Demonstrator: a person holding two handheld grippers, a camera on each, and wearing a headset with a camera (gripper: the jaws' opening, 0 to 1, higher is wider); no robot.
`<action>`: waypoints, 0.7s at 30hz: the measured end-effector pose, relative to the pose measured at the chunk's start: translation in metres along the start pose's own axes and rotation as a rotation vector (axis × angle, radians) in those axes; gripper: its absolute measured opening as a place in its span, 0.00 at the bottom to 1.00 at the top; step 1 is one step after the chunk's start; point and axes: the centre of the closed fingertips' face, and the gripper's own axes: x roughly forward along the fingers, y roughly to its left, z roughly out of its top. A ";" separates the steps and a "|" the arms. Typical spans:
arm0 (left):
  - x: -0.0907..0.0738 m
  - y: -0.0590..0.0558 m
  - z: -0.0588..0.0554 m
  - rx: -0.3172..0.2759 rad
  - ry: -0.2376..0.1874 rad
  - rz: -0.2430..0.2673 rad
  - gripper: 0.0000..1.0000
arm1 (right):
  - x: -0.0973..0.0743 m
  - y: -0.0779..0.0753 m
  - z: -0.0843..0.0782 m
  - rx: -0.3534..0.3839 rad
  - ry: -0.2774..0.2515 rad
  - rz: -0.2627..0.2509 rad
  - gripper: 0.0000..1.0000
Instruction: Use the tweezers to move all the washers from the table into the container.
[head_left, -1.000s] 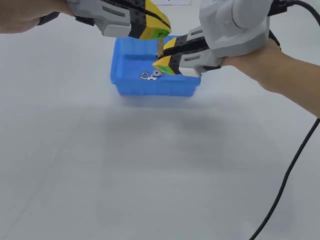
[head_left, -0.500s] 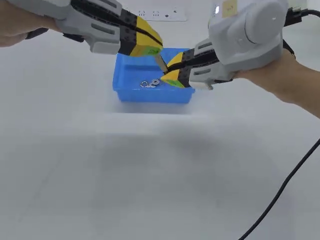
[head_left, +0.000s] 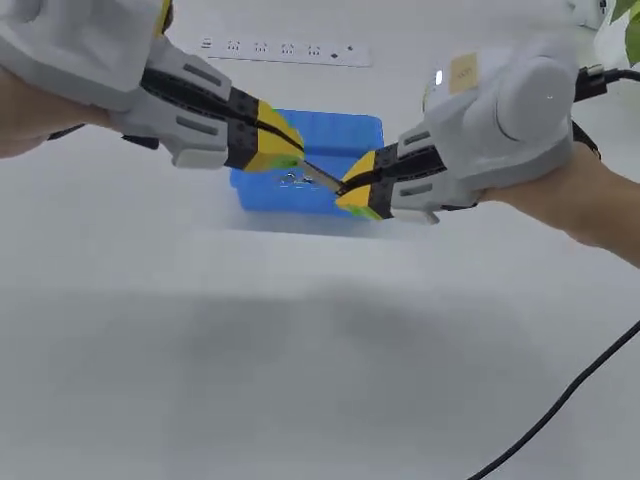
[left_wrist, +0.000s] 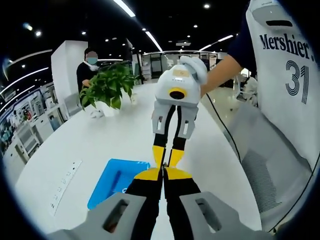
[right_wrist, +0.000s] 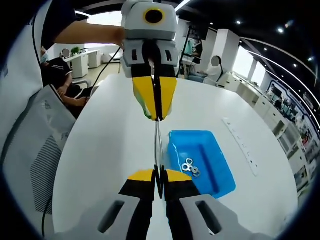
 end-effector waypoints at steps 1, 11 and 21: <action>0.001 -0.002 -0.004 -0.002 0.010 -0.001 0.05 | 0.002 0.004 -0.003 0.000 0.011 0.010 0.08; 0.009 0.000 -0.050 -0.034 0.134 0.022 0.05 | 0.023 0.010 -0.016 -0.029 0.072 0.047 0.07; 0.031 -0.002 -0.078 -0.093 0.165 0.012 0.05 | 0.045 0.008 -0.040 -0.059 0.134 0.094 0.07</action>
